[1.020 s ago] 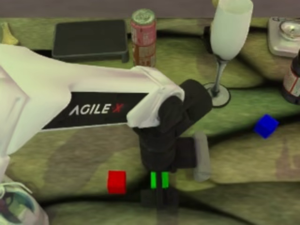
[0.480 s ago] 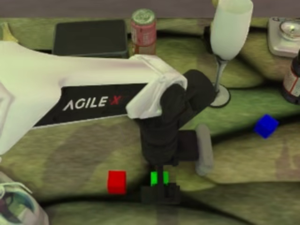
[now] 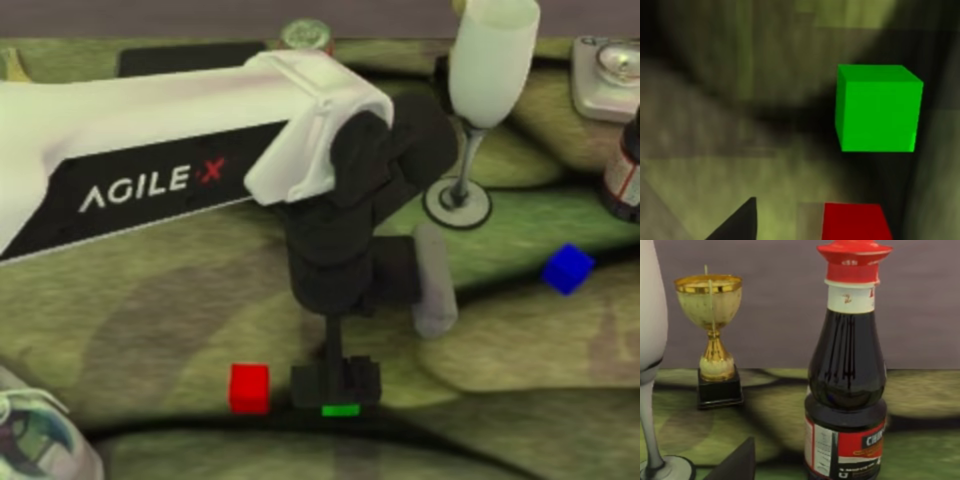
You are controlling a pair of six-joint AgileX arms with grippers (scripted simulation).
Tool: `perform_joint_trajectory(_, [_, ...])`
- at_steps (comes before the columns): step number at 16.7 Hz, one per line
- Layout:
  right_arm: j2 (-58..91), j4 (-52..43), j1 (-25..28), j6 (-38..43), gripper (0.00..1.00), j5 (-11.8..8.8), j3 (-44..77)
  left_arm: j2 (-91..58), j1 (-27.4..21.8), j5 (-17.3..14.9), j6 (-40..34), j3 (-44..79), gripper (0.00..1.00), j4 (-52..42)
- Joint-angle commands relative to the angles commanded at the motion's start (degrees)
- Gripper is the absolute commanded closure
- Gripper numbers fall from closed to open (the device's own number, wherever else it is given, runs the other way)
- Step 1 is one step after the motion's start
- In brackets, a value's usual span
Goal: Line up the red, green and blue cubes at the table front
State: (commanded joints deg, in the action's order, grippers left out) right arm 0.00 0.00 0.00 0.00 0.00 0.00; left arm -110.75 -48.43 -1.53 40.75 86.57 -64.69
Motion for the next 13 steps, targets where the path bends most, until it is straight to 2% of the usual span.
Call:
perform_joint_trajectory(3, [0.6, -0.4, 0.1, -0.2, 0.0, 0.0, 0.6, 0.3, 0.1, 0.0, -0.2, -0.7, 0.0, 0.5])
perform_joint_trajectory(6, [6.0, -4.2, 1.0, -1.9, 0.0, -0.1, 5.9, 5.6, 3.2, 0.4, -2.2, -5.4, 0.0, 3.7])
perform_joint_trajectory(9, [16.9, -10.9, 2.3, -4.9, 0.0, -0.1, 15.8, 16.2, 8.6, 0.9, -5.9, -14.1, 0.0, 9.7])
perform_joint_trajectory(13, [39.5, -22.8, 4.6, -10.3, 0.0, -0.1, 32.7, 37.7, 18.5, 1.5, -13.2, -31.2, 0.0, 20.8])
